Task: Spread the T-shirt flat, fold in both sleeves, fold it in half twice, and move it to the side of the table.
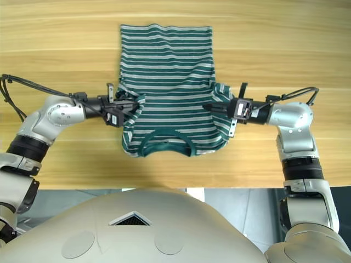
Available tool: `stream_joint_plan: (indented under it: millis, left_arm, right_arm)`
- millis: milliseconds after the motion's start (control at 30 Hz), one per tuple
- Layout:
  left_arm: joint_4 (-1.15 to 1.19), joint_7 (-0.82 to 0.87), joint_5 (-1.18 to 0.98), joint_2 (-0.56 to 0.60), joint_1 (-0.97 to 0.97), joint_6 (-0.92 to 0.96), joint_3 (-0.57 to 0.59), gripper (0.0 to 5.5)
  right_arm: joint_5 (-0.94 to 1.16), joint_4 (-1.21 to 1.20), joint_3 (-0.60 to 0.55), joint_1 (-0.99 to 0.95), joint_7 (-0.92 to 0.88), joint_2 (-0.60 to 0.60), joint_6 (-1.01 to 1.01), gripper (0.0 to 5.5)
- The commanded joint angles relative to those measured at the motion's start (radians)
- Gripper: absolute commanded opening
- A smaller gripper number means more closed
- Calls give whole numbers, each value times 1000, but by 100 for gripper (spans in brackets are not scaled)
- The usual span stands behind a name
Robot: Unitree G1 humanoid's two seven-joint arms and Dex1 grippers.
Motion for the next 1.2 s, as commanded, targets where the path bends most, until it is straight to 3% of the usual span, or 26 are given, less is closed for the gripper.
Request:
stream_joint_plan:
  millis: [33, 200, 933, 1200]
  left_arm:
    - [-6, 1, -9, -14, -19, 26, -3, 4]
    - [-3, -30, -34, -24, -17, 61, -9, 4]
    - [-73, -184, -314, -73, 23, 155, 13, 353]
    - [-95, -229, -393, 95, 131, 130, 130, 483]
  right_arm:
    - [-4, -8, 0, 1, -5, -2, -6, 0]
    - [-5, -15, 1, 6, -6, -3, -7, 0]
    - [-1, -6, 10, -22, -13, 9, 1, 0]
    - [2, -17, 9, -23, -18, 7, 11, 0]
